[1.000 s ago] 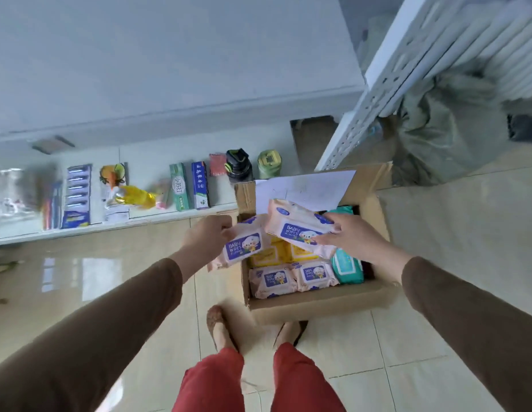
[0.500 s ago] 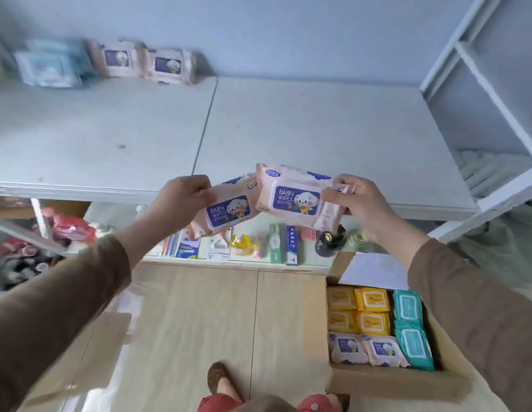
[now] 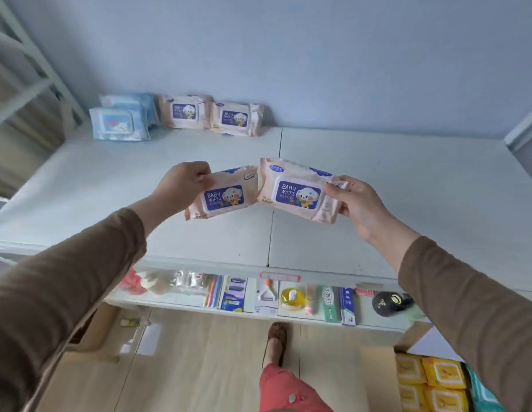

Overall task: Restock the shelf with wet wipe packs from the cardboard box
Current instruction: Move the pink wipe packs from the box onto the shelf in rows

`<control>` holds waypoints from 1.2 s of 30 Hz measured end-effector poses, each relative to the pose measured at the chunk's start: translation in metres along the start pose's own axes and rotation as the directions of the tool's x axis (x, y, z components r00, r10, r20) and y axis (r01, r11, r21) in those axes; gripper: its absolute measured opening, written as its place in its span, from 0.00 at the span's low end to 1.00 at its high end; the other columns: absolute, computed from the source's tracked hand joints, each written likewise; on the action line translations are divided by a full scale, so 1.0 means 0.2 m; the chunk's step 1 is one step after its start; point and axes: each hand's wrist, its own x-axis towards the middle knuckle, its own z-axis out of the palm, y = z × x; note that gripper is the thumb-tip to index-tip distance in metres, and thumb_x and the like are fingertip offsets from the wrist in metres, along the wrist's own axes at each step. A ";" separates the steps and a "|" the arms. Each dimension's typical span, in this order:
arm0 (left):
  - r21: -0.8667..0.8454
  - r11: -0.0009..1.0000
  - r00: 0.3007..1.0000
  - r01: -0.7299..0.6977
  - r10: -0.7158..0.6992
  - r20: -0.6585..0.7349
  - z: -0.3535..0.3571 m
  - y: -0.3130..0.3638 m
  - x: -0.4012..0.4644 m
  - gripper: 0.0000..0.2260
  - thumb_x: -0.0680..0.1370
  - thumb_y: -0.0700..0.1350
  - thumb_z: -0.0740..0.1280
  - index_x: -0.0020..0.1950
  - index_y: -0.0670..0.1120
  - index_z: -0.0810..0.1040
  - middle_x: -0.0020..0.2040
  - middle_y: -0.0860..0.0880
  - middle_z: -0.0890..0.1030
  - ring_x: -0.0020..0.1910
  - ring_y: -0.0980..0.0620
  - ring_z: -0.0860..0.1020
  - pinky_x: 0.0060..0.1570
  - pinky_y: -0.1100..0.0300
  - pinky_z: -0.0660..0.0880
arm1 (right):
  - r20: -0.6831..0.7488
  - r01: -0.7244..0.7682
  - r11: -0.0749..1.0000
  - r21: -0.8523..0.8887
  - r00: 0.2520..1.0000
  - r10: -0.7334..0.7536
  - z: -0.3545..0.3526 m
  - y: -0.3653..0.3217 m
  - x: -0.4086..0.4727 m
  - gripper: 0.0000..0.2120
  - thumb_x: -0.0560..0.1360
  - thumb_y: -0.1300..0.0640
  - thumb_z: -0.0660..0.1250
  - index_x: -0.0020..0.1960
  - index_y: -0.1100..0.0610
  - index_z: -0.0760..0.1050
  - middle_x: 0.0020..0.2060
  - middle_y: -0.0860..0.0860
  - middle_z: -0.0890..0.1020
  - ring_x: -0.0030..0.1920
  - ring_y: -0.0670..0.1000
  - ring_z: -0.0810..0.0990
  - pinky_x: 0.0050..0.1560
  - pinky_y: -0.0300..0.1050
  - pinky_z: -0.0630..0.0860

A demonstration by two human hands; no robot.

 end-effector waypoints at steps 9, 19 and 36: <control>-0.009 0.999 0.999 0.032 -0.032 0.039 -0.20 -0.35 0.74 0.07 0.78 0.40 0.67 0.40 0.42 0.74 0.32 0.46 0.73 0.28 0.50 0.66 0.29 0.59 0.61 | -0.007 -0.081 0.997 0.006 0.997 0.081 0.40 -0.06 0.82 0.09 0.74 0.59 0.74 0.53 0.58 0.80 0.52 0.60 0.85 0.50 0.58 0.83 0.54 0.54 0.76; -0.018 0.997 0.985 -0.078 0.080 0.152 -0.43 -0.67 1.37 0.09 0.77 0.40 0.66 0.39 0.40 0.70 0.33 0.47 0.69 0.31 0.50 0.64 0.31 0.58 0.59 | -0.090 -0.156 0.986 -0.057 0.985 0.150 0.86 -0.14 1.35 0.04 0.75 0.56 0.74 0.47 0.55 0.80 0.47 0.56 0.87 0.51 0.60 0.85 0.58 0.59 0.78; 0.166 0.954 0.954 -0.248 0.211 0.212 -0.40 -0.87 1.84 0.13 0.76 0.45 0.66 0.34 0.46 0.66 0.32 0.49 0.73 0.34 0.46 0.72 0.30 0.57 0.62 | -0.431 -0.162 0.981 -0.107 0.897 0.101 1.09 -0.10 1.67 0.09 0.76 0.59 0.72 0.40 0.51 0.76 0.37 0.47 0.82 0.40 0.52 0.84 0.35 0.42 0.79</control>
